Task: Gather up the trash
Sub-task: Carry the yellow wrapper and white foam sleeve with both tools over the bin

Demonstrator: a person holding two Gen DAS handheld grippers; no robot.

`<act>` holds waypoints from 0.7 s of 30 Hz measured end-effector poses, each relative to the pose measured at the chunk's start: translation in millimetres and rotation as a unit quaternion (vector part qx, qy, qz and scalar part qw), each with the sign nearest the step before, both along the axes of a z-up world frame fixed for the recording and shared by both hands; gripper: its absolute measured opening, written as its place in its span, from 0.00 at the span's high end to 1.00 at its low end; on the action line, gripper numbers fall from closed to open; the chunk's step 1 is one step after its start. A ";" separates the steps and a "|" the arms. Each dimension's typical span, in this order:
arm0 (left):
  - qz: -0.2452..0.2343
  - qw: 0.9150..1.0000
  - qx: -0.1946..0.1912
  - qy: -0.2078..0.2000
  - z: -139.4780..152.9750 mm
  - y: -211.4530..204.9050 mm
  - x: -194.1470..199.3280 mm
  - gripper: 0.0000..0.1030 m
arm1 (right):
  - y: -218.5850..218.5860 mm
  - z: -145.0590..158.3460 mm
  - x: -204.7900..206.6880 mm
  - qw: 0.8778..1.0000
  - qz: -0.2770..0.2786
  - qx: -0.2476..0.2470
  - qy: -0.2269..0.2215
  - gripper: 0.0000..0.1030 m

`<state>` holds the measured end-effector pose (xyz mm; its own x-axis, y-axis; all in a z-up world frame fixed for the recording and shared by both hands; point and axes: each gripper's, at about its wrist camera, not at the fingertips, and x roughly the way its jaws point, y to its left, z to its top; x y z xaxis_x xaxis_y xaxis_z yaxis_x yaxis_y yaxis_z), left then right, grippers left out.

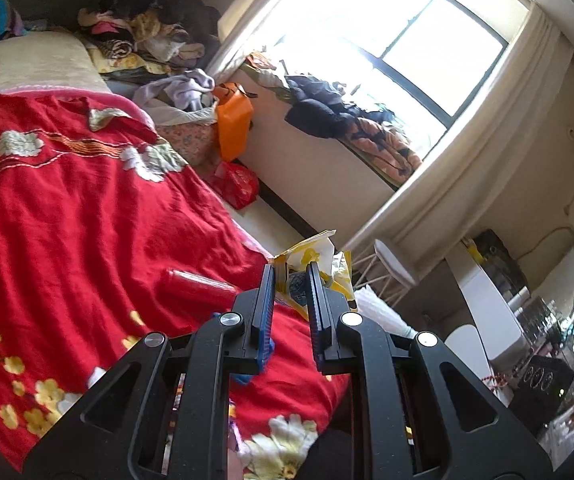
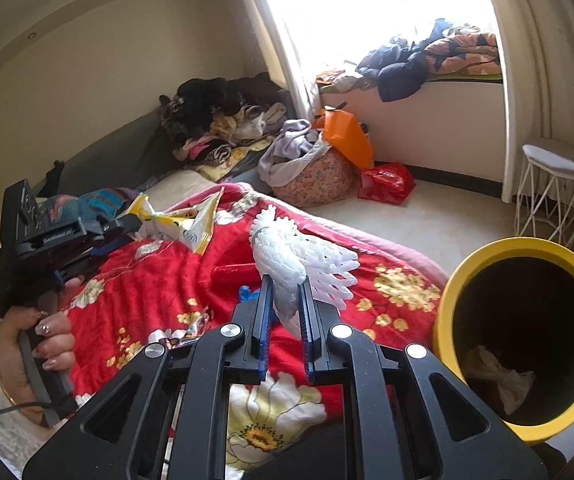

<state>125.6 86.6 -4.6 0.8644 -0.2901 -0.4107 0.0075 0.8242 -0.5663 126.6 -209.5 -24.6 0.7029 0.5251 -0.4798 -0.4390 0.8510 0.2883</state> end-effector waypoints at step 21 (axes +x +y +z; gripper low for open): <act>-0.072 0.997 0.020 0.005 -0.1 -64.3 10.7 0.89 | -67.2 5.2 0.7 0.995 -0.093 0.025 -0.007 0.88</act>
<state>136.2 22.2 -4.7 0.8103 -0.3945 -0.4334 0.1225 0.8372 -0.5330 127.3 -276.8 -19.4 0.7967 0.4091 -0.4450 -0.2802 0.9022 0.3277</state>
